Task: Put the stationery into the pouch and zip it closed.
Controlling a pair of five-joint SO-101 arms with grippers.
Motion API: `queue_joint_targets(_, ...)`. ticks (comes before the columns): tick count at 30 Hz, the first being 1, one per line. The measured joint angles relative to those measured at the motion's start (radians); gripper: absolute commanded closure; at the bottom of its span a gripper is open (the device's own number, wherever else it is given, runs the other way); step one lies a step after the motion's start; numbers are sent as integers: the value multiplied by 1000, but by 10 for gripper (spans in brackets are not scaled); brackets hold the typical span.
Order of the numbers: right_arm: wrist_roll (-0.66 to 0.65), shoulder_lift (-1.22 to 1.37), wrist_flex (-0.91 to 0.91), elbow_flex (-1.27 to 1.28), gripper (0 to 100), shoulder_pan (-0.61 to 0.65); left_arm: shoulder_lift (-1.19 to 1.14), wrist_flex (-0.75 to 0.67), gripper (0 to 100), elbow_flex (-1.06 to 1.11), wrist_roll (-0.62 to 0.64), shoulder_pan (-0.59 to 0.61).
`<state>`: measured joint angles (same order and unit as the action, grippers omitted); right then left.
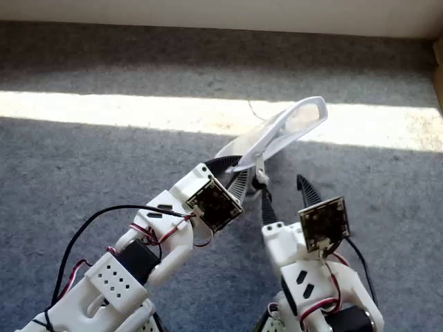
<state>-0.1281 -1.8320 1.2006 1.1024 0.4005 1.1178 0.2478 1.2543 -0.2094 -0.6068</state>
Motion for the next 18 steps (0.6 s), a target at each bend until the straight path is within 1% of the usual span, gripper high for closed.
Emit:
queue_joint_targets(4,-2,0,51,-41,789,164,0,0,994,0,0,0)
queue_joint_targets(6,-3,0,49,-46,789,195,0,0,994,0,0,2)
queue_joint_targets(9,-6,0,11,-35,789,192,2,0,994,0,2,8)
queue_joint_targets(14,-9,0,-115,64,789,127,2,0,994,0,2,9)
queue_joint_targets(18,-9,2,-170,97,789,103,2,0,994,0,2,9)
